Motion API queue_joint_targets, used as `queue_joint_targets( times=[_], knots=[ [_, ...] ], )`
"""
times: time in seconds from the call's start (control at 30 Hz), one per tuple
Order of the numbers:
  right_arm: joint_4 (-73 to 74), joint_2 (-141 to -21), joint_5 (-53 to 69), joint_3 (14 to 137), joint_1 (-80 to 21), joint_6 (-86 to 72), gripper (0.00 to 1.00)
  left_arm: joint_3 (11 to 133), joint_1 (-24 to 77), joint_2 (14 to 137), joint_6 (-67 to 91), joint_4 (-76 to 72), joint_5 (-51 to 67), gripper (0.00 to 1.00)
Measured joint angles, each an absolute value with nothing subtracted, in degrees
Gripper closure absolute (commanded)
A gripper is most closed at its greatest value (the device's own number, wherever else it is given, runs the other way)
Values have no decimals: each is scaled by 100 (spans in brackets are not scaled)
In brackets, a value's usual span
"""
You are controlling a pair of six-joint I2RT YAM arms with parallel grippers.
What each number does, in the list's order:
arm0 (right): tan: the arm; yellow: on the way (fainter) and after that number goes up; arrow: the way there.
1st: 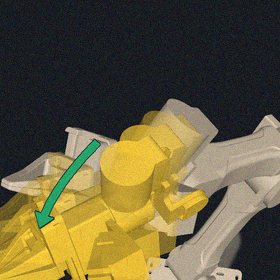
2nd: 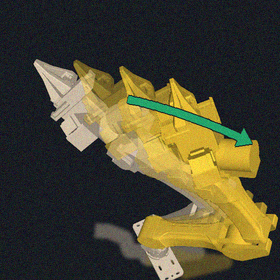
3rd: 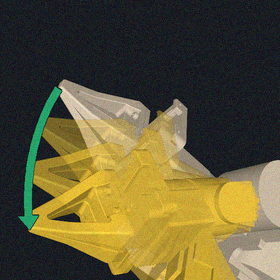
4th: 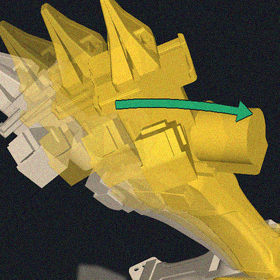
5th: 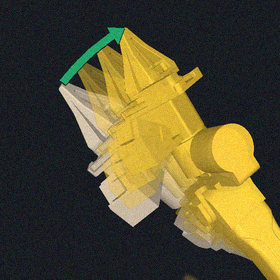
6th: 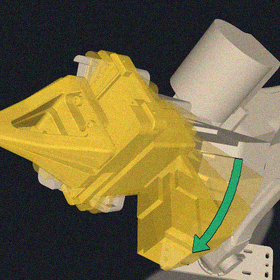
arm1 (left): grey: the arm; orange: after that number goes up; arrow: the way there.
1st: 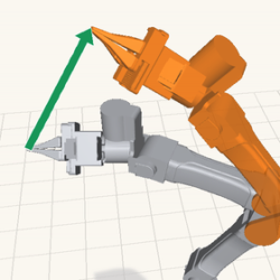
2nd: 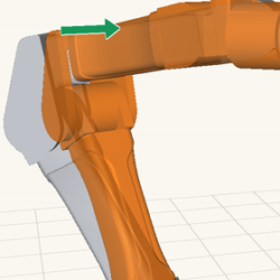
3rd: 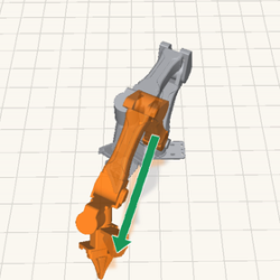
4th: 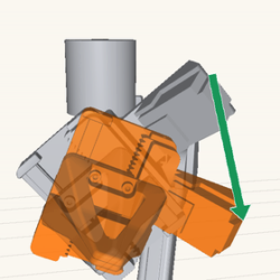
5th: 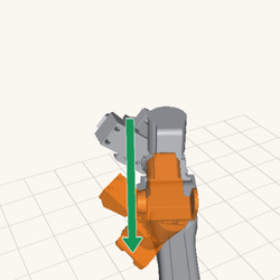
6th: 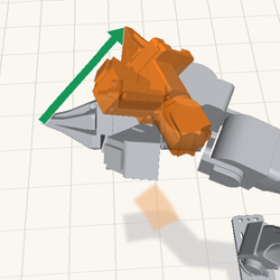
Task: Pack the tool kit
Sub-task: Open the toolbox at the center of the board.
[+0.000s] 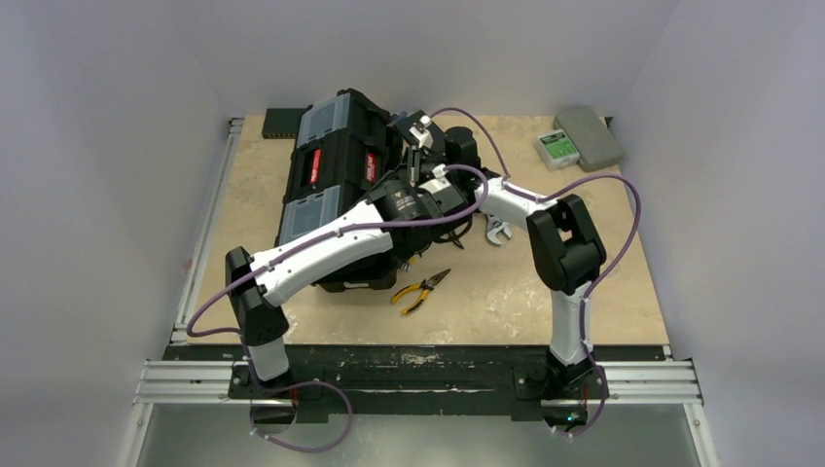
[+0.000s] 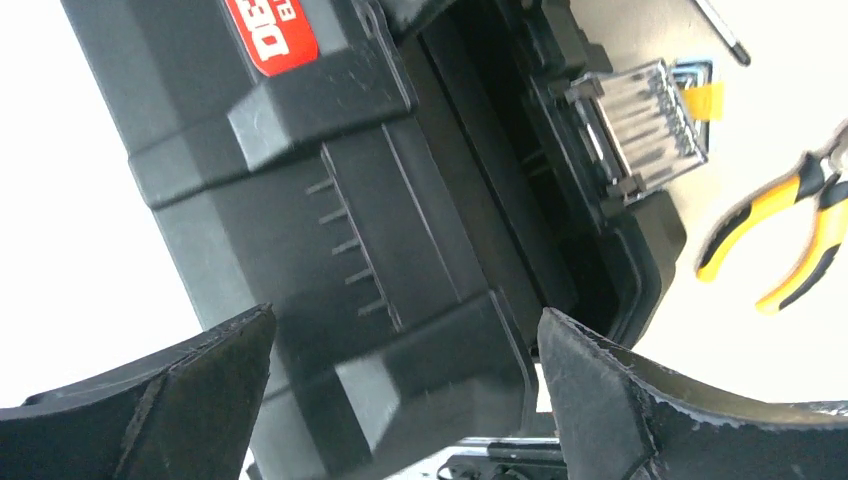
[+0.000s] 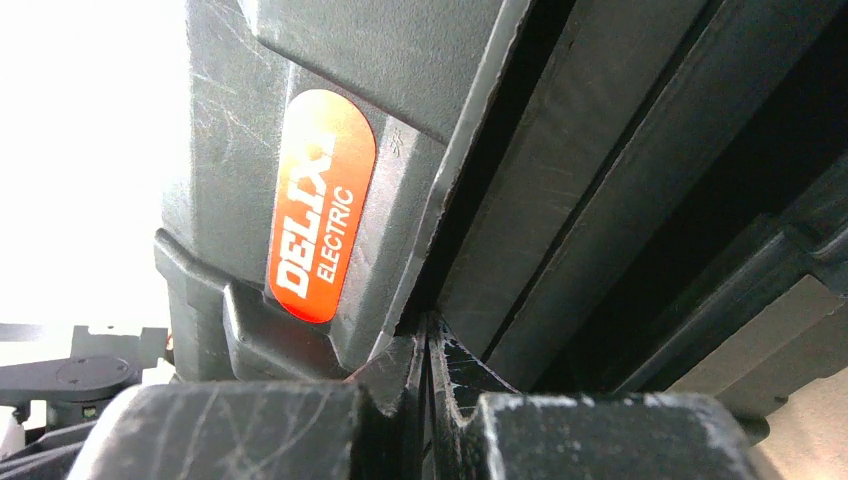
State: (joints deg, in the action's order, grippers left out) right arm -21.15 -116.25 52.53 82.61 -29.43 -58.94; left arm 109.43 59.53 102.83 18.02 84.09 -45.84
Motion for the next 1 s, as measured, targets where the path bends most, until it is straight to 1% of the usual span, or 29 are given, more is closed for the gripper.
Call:
queue_joint_targets(
  times=[0.1,0.23,0.53,0.57,0.67,0.77,0.8,0.9,0.93,1.0],
  knots=[
    [-2123,-11625,5260,8261,-2943,-5894,100,10713,6211,10158,1922,8554,-4853,0],
    [-2196,-11625,5339,8261,-2956,-5916,100,10591,6294,10147,2322,8705,-5282,0],
    [-2294,-11625,5382,8261,-3068,-5920,100,10462,6313,10202,2749,8726,-5916,5],
    [-2294,-11625,5380,8261,-3068,-5916,99,10422,6313,10202,2757,8733,-5959,7],
    [-2237,-11616,5352,8259,-3068,-5857,94,10401,6287,10254,2877,8794,-6084,10],
    [-2027,-11583,5273,8259,-3050,-5699,85,10401,6254,10254,2939,8794,-6106,14],
    [-1929,-11568,5207,8259,-3046,-5627,81,10401,6230,10245,2941,8792,-6101,15],
    [-1468,-11452,4939,8259,-3022,-5328,63,10401,6132,10160,2930,8794,-6045,16],
    [-1356,-11410,4853,8259,-3011,-5277,60,10401,6095,10116,2923,8794,-6018,17],
    [-1214,-11297,4718,8235,-2965,-5164,59,10401,5992,9990,2895,8794,-5948,17]
  ],
)
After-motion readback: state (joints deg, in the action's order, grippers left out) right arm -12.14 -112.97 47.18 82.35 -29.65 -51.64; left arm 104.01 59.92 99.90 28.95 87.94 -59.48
